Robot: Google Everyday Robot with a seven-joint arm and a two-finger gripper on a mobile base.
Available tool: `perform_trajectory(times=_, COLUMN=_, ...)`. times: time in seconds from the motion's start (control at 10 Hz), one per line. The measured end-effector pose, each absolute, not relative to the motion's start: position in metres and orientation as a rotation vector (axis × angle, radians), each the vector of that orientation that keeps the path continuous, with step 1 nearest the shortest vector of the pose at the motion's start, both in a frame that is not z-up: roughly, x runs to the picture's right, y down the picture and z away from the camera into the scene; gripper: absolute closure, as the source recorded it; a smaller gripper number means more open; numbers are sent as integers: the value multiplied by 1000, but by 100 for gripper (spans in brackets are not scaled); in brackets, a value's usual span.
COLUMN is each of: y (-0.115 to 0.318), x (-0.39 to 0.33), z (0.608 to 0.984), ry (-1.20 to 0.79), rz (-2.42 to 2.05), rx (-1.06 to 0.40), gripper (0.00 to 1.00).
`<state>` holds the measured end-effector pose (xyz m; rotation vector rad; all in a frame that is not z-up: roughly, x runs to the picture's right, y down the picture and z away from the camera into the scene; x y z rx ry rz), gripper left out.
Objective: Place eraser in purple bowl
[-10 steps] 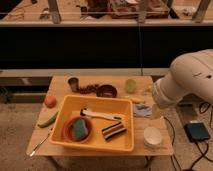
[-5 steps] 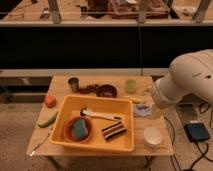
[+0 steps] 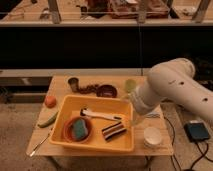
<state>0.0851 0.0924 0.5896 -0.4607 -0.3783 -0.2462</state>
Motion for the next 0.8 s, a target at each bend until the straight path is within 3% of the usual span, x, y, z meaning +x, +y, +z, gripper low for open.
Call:
perform_trajectory(times=0.4, y=147, x=12, z=647, ry=-408, rz=-347, rx=-535, gripper=35)
perform_trajectory(times=0.8, y=181, x=28, z=696, ry=-405, rz=-358, rx=-596, gripper=35)
